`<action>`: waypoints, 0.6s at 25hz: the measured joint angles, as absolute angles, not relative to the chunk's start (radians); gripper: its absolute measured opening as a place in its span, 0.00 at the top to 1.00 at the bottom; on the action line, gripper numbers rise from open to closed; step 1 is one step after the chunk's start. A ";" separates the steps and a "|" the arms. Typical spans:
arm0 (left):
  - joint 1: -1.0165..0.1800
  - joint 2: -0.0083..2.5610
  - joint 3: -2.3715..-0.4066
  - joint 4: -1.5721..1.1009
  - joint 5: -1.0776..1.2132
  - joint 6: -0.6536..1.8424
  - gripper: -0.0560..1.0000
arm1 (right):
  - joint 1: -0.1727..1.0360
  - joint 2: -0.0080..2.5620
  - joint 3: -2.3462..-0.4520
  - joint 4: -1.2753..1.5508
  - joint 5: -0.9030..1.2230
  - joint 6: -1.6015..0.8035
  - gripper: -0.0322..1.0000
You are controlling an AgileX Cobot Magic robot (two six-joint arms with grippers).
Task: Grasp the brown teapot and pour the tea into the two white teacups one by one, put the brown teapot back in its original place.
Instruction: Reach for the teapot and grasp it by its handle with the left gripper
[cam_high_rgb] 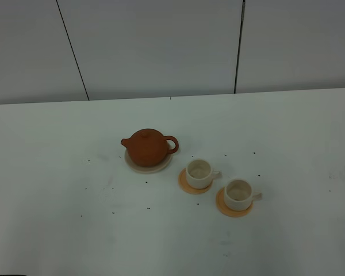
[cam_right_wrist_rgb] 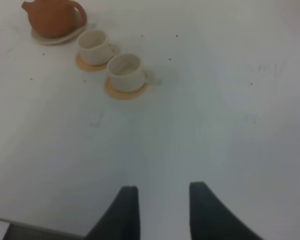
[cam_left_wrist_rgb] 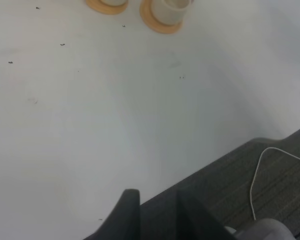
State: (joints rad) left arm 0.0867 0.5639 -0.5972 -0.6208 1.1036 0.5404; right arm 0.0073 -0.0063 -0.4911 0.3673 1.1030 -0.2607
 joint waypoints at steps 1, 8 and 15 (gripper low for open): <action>0.087 0.564 -0.597 -0.621 1.104 0.540 0.71 | 0.007 -0.006 -0.491 0.367 1.103 -0.261 0.73; 0.087 0.564 -0.597 -0.621 1.101 0.540 0.71 | 0.007 -0.006 -0.491 0.367 1.103 -0.261 0.73; 0.087 0.574 -0.597 -0.621 0.937 0.485 0.71 | 0.007 -0.006 -0.491 0.367 1.103 -0.261 0.73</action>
